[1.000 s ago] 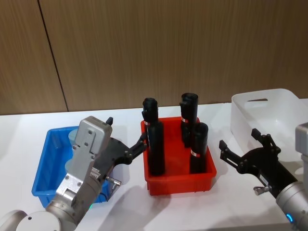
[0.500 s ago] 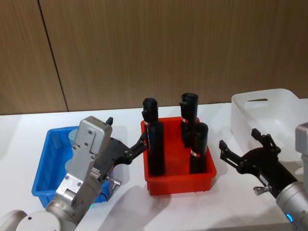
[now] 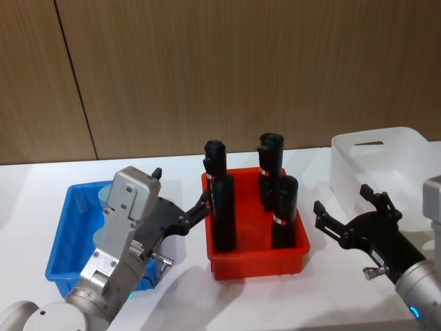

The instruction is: Pick the cotton swabs from the blue box and place them into the white box.

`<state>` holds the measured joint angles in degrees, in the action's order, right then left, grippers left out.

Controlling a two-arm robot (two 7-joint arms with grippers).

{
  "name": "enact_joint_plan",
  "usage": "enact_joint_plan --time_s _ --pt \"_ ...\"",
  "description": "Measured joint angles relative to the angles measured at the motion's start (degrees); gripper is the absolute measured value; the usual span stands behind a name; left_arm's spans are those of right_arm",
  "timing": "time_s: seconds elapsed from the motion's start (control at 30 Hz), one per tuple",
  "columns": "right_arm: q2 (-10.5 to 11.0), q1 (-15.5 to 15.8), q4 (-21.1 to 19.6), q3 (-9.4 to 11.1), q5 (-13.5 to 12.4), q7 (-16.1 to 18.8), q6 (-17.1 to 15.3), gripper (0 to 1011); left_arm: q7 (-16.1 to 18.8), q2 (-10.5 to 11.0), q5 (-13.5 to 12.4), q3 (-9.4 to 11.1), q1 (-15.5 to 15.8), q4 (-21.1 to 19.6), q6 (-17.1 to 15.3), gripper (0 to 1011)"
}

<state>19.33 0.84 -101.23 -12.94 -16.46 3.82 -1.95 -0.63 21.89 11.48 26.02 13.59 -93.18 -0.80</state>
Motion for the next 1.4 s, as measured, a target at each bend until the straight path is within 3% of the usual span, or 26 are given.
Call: enact_joint_plan --time_s 0.47,0.83,1.17,1.4 --pt "0.0 0.0 0.0 0.0 0.0 0.0 0.0 1002 0.0 0.0 0.0 -0.1 0.0 0.0 0.0 1004" --pt "0.0 0.0 0.0 0.0 0.0 0.0 0.0 1002 -0.4 1.5 0.9 -1.2 -0.7 -0.5 -1.1 1004" --pt "0.0 0.0 0.0 0.0 0.0 0.0 0.0 1002 1.3 2.8 3.9 -2.7 -1.8 -1.1 -1.8 1004" --pt "0.0 0.0 0.0 0.0 0.0 0.0 0.0 1002 3.1 3.4 8.0 -4.0 -2.5 -0.8 -1.7 1004"
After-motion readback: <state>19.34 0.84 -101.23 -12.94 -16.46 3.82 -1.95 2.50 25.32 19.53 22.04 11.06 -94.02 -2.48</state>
